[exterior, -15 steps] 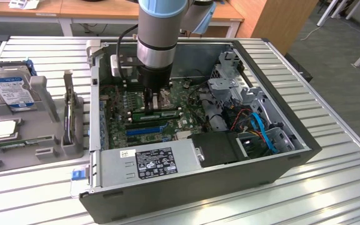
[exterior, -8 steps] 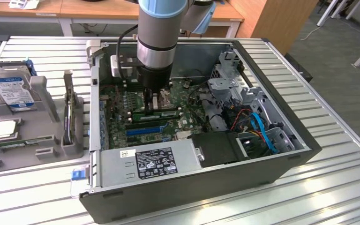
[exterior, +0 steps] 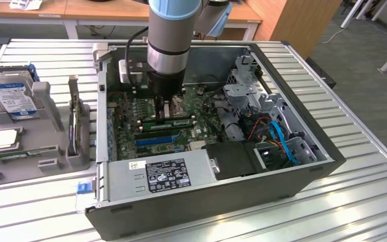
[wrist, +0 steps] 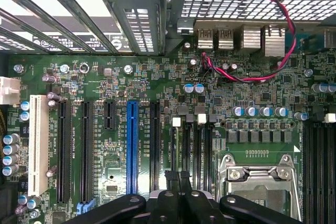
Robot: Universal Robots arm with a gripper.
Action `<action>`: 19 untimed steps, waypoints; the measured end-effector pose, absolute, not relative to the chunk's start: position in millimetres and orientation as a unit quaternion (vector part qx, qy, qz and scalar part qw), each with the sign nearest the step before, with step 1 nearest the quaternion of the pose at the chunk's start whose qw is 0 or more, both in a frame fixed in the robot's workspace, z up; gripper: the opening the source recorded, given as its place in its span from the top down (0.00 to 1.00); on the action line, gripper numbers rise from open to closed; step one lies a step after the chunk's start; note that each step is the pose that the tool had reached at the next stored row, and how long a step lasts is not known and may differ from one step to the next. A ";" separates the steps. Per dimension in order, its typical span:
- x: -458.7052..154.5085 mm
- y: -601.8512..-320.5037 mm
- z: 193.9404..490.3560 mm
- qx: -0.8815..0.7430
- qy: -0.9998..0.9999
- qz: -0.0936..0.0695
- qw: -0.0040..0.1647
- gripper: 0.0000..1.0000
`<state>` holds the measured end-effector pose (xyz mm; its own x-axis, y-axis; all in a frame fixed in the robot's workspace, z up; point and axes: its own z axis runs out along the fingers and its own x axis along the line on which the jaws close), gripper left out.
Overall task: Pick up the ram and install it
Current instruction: 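Press down the ram until it locks into place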
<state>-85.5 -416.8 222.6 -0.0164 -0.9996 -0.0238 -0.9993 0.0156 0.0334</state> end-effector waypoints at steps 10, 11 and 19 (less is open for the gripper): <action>-85.5 -416.8 221.8 0.701 -0.713 -0.020 0.003 0.90; -85.5 -416.8 221.8 0.701 -0.713 -0.020 0.003 0.90; -85.5 -416.8 231.6 0.701 -0.713 -0.020 0.003 0.90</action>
